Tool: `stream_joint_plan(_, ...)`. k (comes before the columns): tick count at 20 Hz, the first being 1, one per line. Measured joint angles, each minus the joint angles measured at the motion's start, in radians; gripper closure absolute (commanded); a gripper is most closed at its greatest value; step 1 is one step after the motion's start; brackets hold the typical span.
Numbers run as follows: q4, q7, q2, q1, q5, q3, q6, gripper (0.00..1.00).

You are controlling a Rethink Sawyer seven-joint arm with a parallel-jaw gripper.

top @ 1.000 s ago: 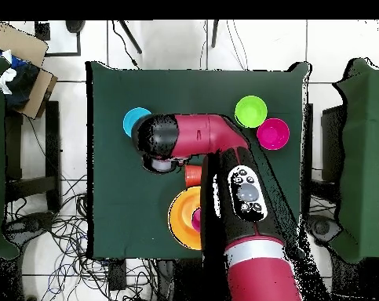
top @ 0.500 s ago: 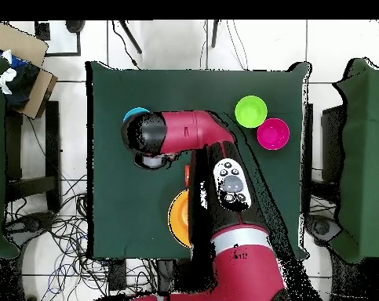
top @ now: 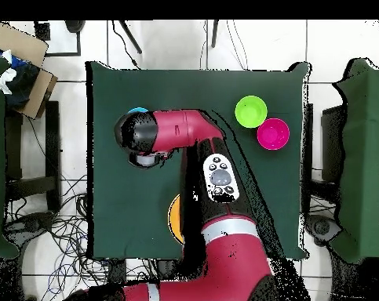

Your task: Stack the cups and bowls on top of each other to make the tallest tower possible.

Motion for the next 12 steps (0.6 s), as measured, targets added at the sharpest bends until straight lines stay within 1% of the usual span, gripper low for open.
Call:
stream_joint_plan(3,-0.015,0.0,0.015,0.008,-0.001,-0.001,-0.006,0.0)
stream_joint_plan(8,-0.066,0.0,0.066,0.027,-0.002,-0.002,-0.04,0.0)
stream_joint_plan(12,-0.1,0.0,0.102,0.039,-0.002,-0.003,-0.05,0.0)
